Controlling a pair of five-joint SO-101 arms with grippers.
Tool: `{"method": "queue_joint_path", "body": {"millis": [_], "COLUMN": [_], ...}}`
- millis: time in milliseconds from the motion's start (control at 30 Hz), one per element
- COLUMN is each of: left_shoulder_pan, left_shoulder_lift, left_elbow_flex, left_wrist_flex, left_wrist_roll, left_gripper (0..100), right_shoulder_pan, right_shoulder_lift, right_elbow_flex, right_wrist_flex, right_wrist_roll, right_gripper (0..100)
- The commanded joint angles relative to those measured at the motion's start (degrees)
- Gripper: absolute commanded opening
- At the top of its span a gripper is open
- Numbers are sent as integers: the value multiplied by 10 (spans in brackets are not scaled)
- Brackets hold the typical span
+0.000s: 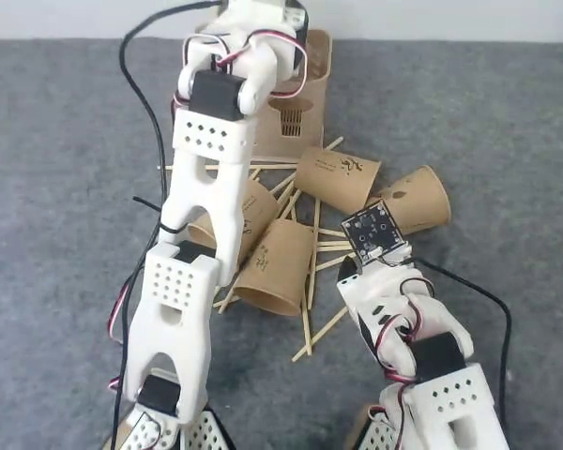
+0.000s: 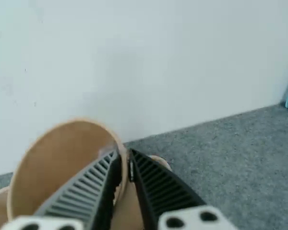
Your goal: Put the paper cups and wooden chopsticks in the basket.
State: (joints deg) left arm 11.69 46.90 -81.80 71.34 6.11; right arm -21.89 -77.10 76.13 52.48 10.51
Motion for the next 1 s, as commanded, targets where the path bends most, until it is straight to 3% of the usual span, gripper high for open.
{"method": "queue_joint_path", "body": {"millis": [0,100,367,600,733,967], "left_shoulder_pan": [2,1,-21,-68,-150,-241], "left_shoulder_lift": [-10,-13,-53,-147,-233,-424], "left_elbow_flex": [0,0,-44,-147,-84,171], "left_wrist_flex": [2,16,66,292,295,295], "left_wrist_roll": [8,30,34,40,97,86], "left_gripper": [135,205,206,206,178,177], "right_shoulder_pan": [5,5,6,7,-13,-106], "right_shoulder_lift": [4,4,4,4,4,4], "right_elbow_flex": [-5,-5,-5,-13,-36,-119], "right_wrist_flex": [-12,-12,-12,-7,16,103], "right_wrist_roll": [-3,-3,-3,-28,-38,-6], "right_gripper": [201,201,201,201,202,249]}}
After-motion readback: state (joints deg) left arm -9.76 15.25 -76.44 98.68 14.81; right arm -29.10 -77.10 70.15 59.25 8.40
